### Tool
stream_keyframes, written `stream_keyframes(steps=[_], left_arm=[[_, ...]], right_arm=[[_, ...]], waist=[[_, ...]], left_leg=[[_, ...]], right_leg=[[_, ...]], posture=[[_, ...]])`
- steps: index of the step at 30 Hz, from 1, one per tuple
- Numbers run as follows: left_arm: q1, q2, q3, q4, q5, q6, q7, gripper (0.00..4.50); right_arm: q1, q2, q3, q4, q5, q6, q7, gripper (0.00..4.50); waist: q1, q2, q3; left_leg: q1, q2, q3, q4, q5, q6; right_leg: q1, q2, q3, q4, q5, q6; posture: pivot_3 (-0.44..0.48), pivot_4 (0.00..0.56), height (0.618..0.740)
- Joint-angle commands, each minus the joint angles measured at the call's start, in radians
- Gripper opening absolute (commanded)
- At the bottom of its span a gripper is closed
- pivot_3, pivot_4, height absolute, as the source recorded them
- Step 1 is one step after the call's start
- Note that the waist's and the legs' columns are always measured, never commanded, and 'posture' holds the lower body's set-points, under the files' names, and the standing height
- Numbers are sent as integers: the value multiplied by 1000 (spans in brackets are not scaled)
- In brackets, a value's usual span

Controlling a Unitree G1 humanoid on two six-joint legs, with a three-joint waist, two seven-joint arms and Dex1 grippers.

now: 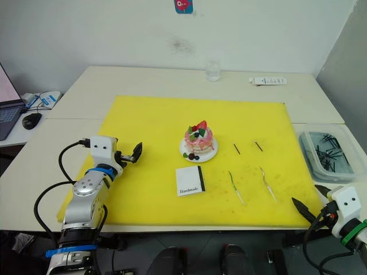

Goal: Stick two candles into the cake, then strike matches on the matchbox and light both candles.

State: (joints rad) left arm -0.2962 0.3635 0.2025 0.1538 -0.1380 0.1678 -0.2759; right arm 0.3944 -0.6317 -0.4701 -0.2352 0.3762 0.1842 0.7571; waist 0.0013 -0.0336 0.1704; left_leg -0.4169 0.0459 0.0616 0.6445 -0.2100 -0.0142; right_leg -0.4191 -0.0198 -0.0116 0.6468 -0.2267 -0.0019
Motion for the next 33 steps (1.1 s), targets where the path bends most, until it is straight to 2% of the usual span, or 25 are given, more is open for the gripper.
stream_keyframes(steps=[1, 10, 16, 21, 27, 33], left_arm=[[-9, 22, -8, -50, 13, 11, -2, 4500], [-1, -2, 7, -109, -27, 49, 1, 4500], [19, -2, 10, -154, -66, 60, -40, 4500], [70, 21, 4, -275, -185, 103, -165, 4500], [136, 145, -102, -508, -301, 241, -381, 4500], [87, 222, -238, -657, -408, 343, -551, 4500]], right_arm=[[3, -11, -35, -36, 18, 0, -1, 4461], [-1, -38, -49, -27, 28, 4, 28, 4461], [17, -38, -56, -91, 70, 57, 39, 4461], [40, -18, -58, -232, 156, 168, -8, 4461], [79, 28, -6, -294, 126, 174, -49, 4461], [80, 79, 76, -287, 69, 145, -89, 4461]], waist=[[0, 0, 0], [0, 0, 0], [0, 0, 0], [-1, 0, 0], [0, 0, 0], [-1, 0, 0]], left_leg=[[0, 0, 0, 0, 0, 0], [0, 0, 0, 0, 0, 0], [0, 0, 0, 0, 0, 0], [0, 1, -1, 0, 0, 0], [0, 1, -1, 0, 0, 0], [0, 0, -1, 1, 0, 0]], right_leg=[[0, 0, 0, 0, 0, 0], [0, 0, 0, 0, 0, 0], [0, 0, 0, 0, 0, 0], [0, 0, 1, 0, 0, 0], [0, 0, 0, 0, -1, -1], [0, -1, 1, 0, -1, -1]], posture=[[0, 150, 740], [0, 150, 740], [0, 150, 740], [0, 150, 740], [0, 150, 740], [0, 150, 740]])
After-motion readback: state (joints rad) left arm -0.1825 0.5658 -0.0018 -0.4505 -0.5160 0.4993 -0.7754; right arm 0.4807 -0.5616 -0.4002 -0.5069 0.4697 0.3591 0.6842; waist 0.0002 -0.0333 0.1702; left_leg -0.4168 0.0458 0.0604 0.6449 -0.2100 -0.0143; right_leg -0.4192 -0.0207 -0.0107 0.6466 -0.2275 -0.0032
